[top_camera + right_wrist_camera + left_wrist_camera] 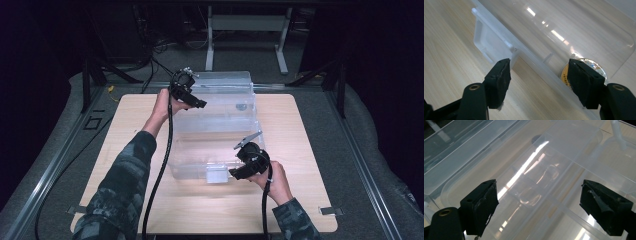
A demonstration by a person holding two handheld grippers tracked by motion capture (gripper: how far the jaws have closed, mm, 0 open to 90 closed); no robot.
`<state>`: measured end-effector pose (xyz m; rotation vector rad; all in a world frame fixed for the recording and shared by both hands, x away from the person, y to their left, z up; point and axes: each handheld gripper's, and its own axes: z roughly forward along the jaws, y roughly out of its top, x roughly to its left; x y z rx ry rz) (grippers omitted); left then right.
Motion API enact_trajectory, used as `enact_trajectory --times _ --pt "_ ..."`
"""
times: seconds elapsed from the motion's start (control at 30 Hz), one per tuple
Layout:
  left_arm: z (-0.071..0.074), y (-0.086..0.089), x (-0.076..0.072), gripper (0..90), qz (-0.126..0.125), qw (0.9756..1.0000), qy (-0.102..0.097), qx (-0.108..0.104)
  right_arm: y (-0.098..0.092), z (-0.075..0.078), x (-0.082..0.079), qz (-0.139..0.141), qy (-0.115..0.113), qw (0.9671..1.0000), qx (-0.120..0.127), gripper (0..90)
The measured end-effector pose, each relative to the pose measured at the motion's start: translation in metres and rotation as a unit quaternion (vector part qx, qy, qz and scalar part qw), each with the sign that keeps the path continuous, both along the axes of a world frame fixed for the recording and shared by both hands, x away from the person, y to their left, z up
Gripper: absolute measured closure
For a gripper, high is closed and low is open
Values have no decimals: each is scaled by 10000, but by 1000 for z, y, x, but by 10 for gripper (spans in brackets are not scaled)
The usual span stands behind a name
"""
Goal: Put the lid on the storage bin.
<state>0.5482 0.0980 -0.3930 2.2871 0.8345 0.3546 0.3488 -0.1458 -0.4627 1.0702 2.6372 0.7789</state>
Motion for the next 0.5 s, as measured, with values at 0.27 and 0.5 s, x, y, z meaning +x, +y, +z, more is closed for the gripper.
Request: enact_trajectory --times 0.27,0.5 --pt "-10 -6 3 331 64 9996 90 248 1 -3 2 -3 18 10000 -5 380" --pt "-11 -8 -1 507 18 9999 -12 127 1 -4 4 -189 -43 9998 9 472"
